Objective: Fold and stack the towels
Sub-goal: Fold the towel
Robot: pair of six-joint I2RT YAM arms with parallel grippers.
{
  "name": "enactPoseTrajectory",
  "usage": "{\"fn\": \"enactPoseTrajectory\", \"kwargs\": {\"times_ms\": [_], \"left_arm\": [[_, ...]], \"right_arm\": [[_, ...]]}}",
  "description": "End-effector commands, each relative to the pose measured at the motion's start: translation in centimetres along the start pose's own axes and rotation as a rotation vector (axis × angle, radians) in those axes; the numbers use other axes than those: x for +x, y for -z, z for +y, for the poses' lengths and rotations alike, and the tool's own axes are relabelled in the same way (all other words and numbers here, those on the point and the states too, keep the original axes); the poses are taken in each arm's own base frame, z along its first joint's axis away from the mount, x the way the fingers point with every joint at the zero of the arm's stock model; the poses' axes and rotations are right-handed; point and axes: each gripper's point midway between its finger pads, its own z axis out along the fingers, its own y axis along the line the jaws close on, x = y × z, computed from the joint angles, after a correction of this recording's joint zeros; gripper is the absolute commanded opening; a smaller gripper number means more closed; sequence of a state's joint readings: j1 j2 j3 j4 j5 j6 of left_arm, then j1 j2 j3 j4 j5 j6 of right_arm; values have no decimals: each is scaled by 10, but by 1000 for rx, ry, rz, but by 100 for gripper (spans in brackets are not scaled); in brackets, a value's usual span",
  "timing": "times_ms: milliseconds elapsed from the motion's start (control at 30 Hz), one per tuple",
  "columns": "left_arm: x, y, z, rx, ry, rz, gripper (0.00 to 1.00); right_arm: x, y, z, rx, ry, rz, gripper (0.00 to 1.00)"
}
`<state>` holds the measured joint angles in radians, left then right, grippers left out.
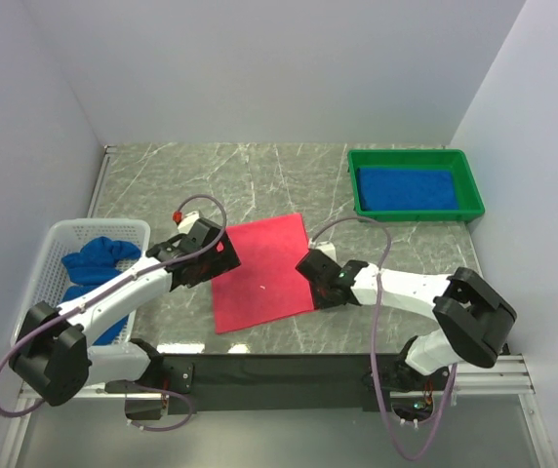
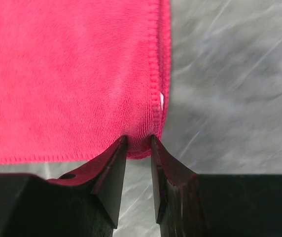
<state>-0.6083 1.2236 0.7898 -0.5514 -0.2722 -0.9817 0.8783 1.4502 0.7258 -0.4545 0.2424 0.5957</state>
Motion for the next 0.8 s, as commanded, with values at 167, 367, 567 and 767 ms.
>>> {"fn": "enactPoseTrajectory", "kwargs": {"times_ms": [167, 367, 567, 767], "left_arm": [[-41, 15, 22, -61, -23, -100, 100], [-89, 12, 19, -38, -199, -120, 99], [-122, -4, -10, 40, -456, -94, 99], [-136, -45, -14, 75, -598, -33, 99]], "right_arm": [[59, 22, -4, 12, -15, 108, 34], [-34, 58, 9, -101, 118, -113, 42], [-151, 73, -10, -173, 294, -270, 45], [-223, 55, -10, -322, 458, -301, 42]]}}
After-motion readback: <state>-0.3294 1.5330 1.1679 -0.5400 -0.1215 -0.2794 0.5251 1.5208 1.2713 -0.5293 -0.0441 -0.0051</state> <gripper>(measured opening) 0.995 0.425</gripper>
